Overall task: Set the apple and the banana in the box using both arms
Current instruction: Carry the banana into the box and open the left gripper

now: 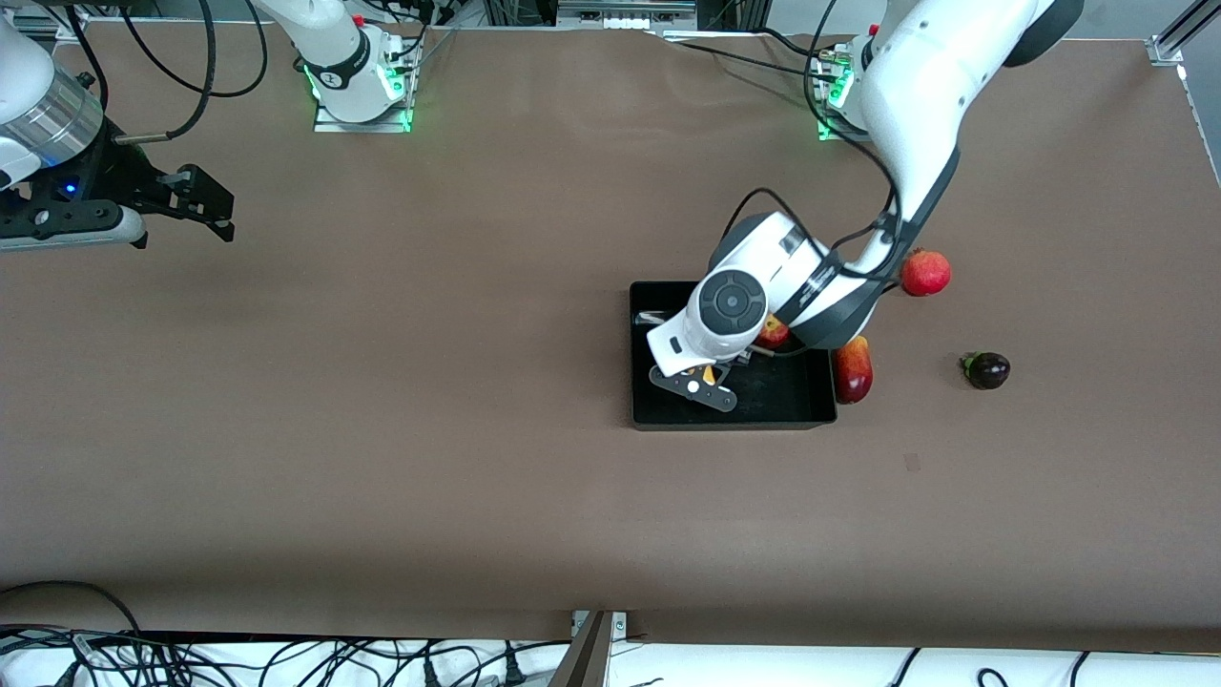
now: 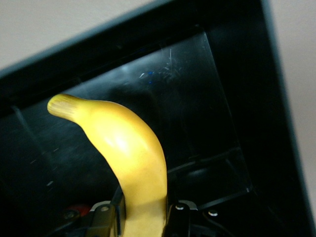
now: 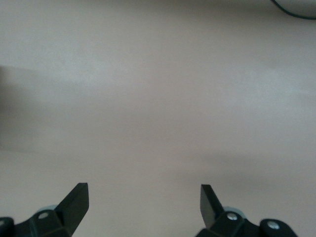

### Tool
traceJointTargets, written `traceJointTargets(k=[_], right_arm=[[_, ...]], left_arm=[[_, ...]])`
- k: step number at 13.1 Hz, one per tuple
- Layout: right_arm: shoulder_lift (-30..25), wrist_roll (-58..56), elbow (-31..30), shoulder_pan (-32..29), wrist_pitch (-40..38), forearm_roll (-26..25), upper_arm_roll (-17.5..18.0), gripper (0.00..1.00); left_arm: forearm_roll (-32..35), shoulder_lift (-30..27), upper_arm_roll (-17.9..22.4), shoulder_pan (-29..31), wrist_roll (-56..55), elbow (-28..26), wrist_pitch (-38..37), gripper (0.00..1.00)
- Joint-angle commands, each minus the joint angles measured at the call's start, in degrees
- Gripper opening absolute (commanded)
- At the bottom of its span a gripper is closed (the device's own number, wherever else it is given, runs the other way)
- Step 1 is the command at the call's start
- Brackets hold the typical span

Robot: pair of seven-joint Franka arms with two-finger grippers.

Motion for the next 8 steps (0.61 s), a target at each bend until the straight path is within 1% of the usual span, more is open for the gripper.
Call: traceJointTargets(k=[1, 3, 5, 6, 8], right_arm=[[0.1, 0.1, 0.9, 0.2, -0.5, 0.0, 0.2, 1.00], [0.1, 0.1, 1.0, 0.2, -0.1, 0.0, 0.7, 1.00], [0.1, 0.1, 0.9, 0.2, -0.3, 0.0, 0.7, 1.00], [0.1, 0.1, 1.0, 0.2, -0.2, 0.0, 0.7, 1.00], [0.1, 0.1, 1.0, 0.2, -0.1, 0.0, 0.7, 1.00]], left_arm=[[-0.2, 0.2, 0.4, -0.9, -4.5, -0.4, 1.3, 0.99], [-0.7, -1.2, 0.4, 0.8, -4.9, 0.4, 0.2, 1.00], [0.0, -5.9, 0.4, 3.0, -4.5, 1.2, -4.3, 1.00], [0.1, -7.3, 0.0, 5.2, -4.3, 1.7, -6.5, 1.00], [0.2, -12.7, 0.4, 6.1, -4.2, 2.2, -12.9, 1.00]])
